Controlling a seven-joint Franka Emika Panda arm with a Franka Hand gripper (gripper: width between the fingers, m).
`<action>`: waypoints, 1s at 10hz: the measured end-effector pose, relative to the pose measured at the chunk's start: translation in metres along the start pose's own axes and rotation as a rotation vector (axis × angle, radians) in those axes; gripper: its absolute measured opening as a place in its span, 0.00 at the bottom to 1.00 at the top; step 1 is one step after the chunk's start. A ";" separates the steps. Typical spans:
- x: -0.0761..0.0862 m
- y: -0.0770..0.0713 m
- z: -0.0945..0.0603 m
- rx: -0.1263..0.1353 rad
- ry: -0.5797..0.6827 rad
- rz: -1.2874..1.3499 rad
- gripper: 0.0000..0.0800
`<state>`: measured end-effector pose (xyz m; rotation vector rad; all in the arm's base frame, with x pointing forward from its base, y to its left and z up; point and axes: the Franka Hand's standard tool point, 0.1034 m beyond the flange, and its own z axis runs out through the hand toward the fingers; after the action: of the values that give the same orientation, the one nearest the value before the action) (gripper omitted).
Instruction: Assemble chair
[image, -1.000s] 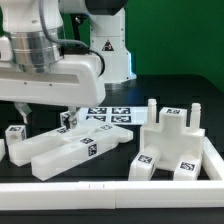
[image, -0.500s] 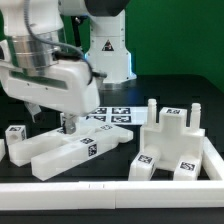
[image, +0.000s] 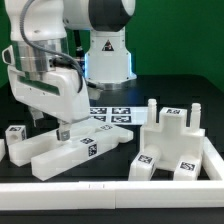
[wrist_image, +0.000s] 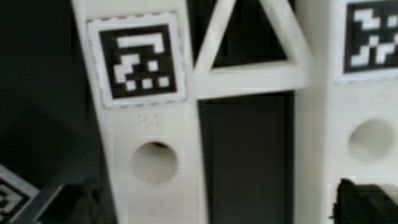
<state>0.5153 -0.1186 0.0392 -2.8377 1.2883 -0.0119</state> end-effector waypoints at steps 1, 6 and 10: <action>0.001 -0.006 0.000 0.023 0.081 -0.007 0.81; 0.006 0.009 -0.014 0.088 0.378 -0.049 0.81; -0.007 0.014 0.008 0.070 0.502 -0.017 0.81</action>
Offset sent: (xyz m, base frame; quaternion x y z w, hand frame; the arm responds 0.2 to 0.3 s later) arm -0.0116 -0.0172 0.0142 -0.0007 0.1265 -0.0005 0.9920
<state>0.5002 -0.1224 0.0310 -2.8849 1.2917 -0.7973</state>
